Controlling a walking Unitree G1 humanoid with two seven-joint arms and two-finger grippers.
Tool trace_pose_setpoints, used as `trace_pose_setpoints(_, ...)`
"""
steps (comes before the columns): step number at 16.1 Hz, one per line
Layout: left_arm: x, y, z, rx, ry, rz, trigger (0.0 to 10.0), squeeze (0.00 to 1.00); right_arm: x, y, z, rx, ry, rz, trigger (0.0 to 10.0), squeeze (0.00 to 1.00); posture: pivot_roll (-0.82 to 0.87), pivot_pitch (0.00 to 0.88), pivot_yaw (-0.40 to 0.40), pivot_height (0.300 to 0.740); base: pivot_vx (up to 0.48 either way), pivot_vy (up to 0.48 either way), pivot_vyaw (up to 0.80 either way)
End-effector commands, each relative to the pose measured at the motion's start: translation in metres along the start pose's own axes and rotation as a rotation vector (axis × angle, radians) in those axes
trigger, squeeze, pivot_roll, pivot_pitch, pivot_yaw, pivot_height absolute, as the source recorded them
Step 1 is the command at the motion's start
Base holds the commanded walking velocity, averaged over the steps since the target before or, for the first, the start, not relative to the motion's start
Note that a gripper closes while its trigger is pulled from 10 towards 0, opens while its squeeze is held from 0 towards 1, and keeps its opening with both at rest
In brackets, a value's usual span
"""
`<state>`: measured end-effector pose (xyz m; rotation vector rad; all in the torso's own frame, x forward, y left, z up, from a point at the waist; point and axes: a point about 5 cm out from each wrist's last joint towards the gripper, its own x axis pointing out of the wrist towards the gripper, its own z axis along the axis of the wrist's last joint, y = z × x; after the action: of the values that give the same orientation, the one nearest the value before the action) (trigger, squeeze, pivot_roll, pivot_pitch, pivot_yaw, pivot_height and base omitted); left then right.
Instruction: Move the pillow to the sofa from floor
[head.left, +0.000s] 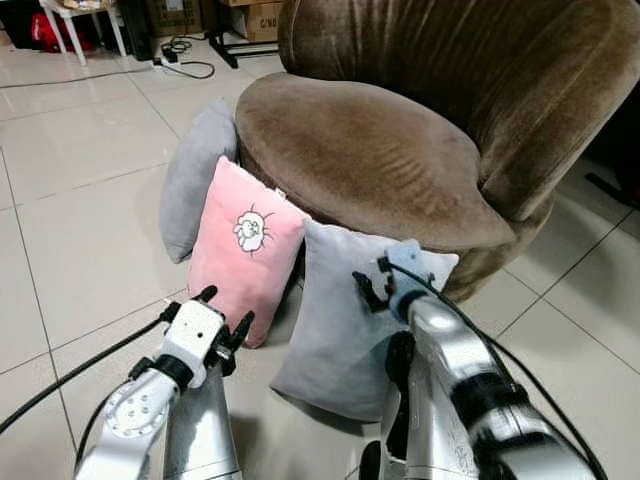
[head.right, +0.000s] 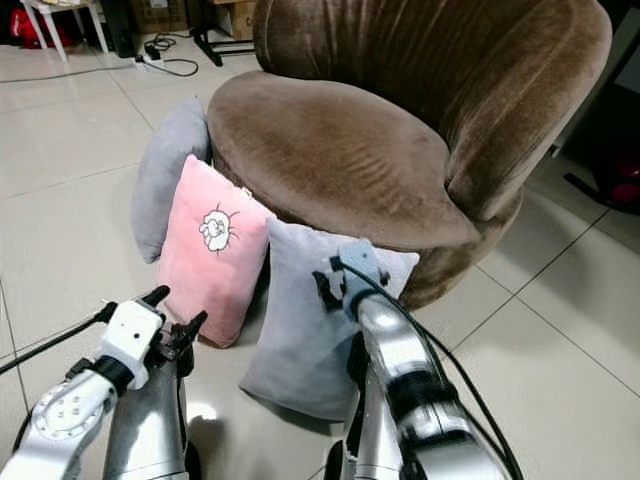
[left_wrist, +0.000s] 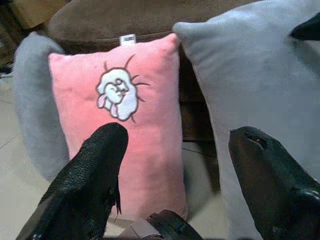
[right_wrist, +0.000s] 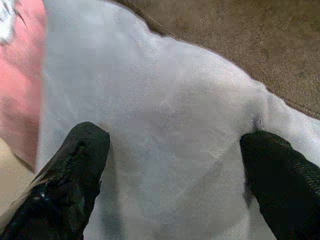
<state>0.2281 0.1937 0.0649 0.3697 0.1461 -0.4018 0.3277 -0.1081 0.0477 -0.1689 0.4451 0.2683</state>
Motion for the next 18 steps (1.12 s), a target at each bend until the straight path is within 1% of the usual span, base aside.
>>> trace_pose_setpoints(1, 0.001, 0.000, 0.005, 0.003, -0.014, -0.023, 10.0, 0.00, 0.002, -0.002, -0.004, -0.025, 0.026, -0.012, 10.0, 0.00, 0.07, 0.000, -0.046, 0.370, 0.000, 0.000, 0.00)
trace_pose_setpoints(3, -0.001, 0.000, 0.005, 0.006, -0.011, -0.039, 10.0, 0.00, 0.005, 0.001, -0.002, 0.001, 0.033, -0.011, 10.0, 0.00, 0.07, 0.000, -0.046, 0.370, 0.000, 0.000, 0.00)
trace_pose_setpoints(5, -0.002, 0.000, 0.004, 0.007, -0.009, -0.047, 10.0, 0.00, 0.007, 0.004, 0.003, -0.019, 0.015, -0.020, 10.0, 0.00, 0.07, 0.000, -0.051, 0.370, 0.000, 0.000, 0.00)
trace_pose_setpoints(6, -0.002, 0.000, 0.004, 0.005, -0.006, -0.055, 10.0, 0.00, 0.009, 0.006, 0.004, -0.043, 0.011, -0.023, 5.4, 0.00, 0.07, 0.000, -0.053, 0.370, 0.000, 0.000, 0.00)
trace_pose_setpoints(7, -0.002, -0.002, 0.004, 0.000, 0.000, -0.073, 10.0, 0.00, 0.010, 0.007, 0.003, -0.056, 0.016, -0.023, 2.9, 0.00, 0.07, 0.000, -0.056, 0.370, 0.000, 0.000, 0.00)
trace_pose_setpoints(8, -0.003, -0.003, 0.004, -0.003, 0.003, -0.084, 10.0, 0.00, 0.011, 0.007, 0.003, -0.057, 0.020, -0.026, 1.7, 0.00, 0.07, 0.000, -0.057, 0.370, 0.000, 0.000, 0.00)
trace_pose_setpoints(9, -0.004, -0.006, 0.003, -0.009, 0.011, -0.108, 10.0, 0.00, 0.011, 0.008, 0.002, -0.052, 0.024, -0.032, 0.0, 0.00, 0.07, 0.000, -0.058, 0.370, 0.000, 0.000, 0.00)
trace_pose_setpoints(11, -0.005, -0.007, 0.002, -0.010, 0.018, -0.123, 10.0, 0.00, 0.012, 0.010, 0.002, -0.056, 0.024, -0.030, 0.0, 0.00, 0.07, 0.000, -0.059, 0.370, 0.000, 0.000, 0.00)
trace_pose_setpoints(13, -0.006, -0.007, 0.002, -0.008, 0.020, -0.128, 10.0, 0.00, 0.012, 0.016, 0.000, -0.096, 0.034, -0.035, 0.0, 0.00, 0.08, 0.000, -0.059, 0.370, 0.000, 0.000, 0.00)
trace_pose_setpoints(16, -0.009, -0.006, 0.002, -0.002, 0.028, -0.141, 10.0, 0.00, 0.013, 0.020, -0.007, -0.142, 0.077, -0.086, 0.0, 0.00, 0.09, 0.000, -0.054, 0.370, 0.000, 0.000, 0.00)
trace_pose_setpoints(18, -0.015, -0.002, 0.002, 0.011, 0.043, -0.149, 10.0, 0.00, 0.013, 0.022, -0.008, -0.161, 0.092, -0.114, 0.0, 0.00, 0.11, 0.000, -0.048, 0.370, 0.000, 0.000, 0.00)
